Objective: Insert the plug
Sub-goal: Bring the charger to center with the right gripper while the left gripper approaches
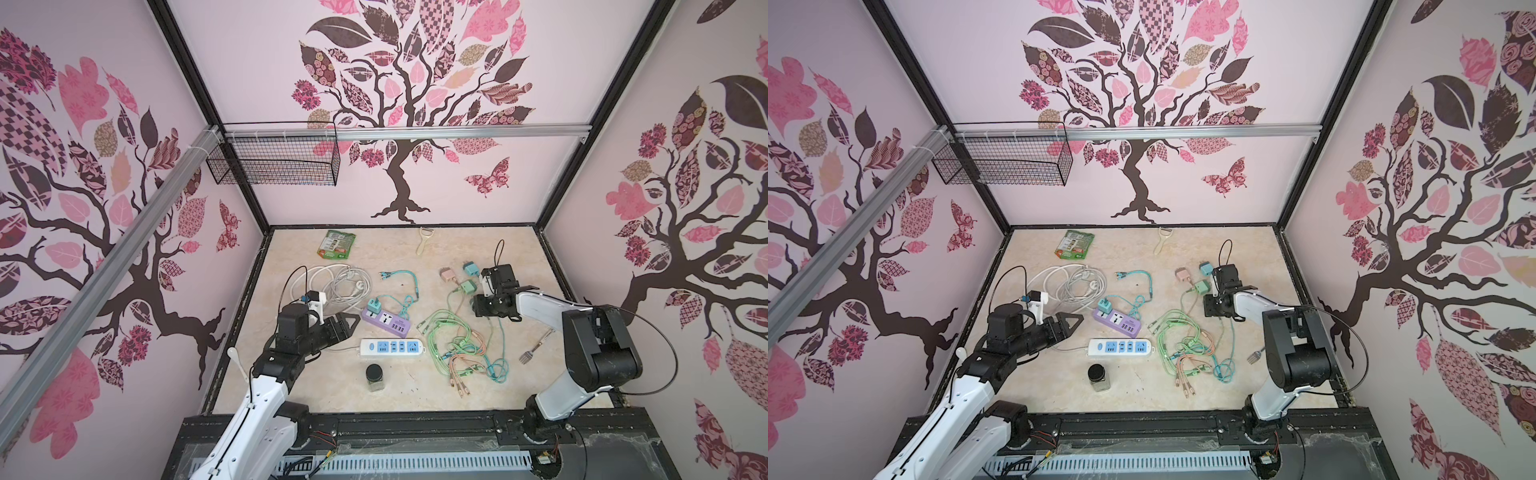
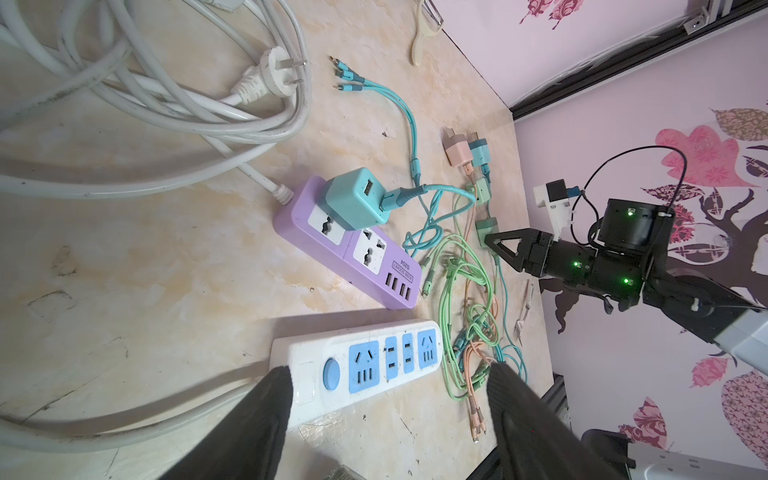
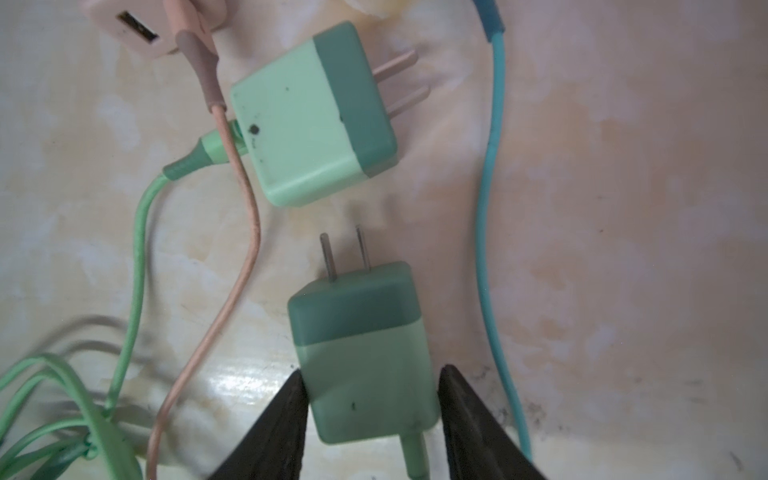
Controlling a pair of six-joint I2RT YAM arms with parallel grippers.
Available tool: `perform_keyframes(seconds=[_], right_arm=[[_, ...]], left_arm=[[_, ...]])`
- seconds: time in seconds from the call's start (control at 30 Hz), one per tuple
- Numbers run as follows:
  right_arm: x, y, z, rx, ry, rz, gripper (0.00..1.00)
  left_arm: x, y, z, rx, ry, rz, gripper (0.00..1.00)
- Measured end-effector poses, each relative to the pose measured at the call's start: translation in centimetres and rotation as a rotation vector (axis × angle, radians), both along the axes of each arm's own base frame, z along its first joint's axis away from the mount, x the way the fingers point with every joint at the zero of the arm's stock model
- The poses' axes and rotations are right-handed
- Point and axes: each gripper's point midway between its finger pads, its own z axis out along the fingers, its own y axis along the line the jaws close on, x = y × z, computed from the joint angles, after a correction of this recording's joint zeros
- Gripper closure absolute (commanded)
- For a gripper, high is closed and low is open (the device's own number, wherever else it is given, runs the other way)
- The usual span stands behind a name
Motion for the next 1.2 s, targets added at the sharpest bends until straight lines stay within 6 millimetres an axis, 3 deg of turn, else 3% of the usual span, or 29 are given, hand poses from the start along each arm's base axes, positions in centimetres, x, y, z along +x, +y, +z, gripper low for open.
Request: perform_keyframes(seconds=[0.4, 0.63, 0.93, 1.2], right_arm=[[0.4, 0.0, -0.1, -0.005, -0.012, 0.002, 0.67], [0.1, 1.6, 0.9, 0.068, -0.036, 0.019, 0.72], [-0.4, 4.2, 7.3, 0.162, -0.181, 0.074, 0.75], [-2.4, 5.9, 12.6, 0.256, -0.274, 0.145, 0.76]], left_arm=[[0.0, 0.0, 0.3, -0.001, 0.0, 0.0, 0.23], [0.1, -0.1, 0.9, -0.003, -0.012, -0.001, 0.23], [-0.1, -0.6, 1.6, -0.022, -0.02, -0.033, 0.22], [0.1, -2.8, 4.7, -0.081, -0.049, -0.178, 0.22]])
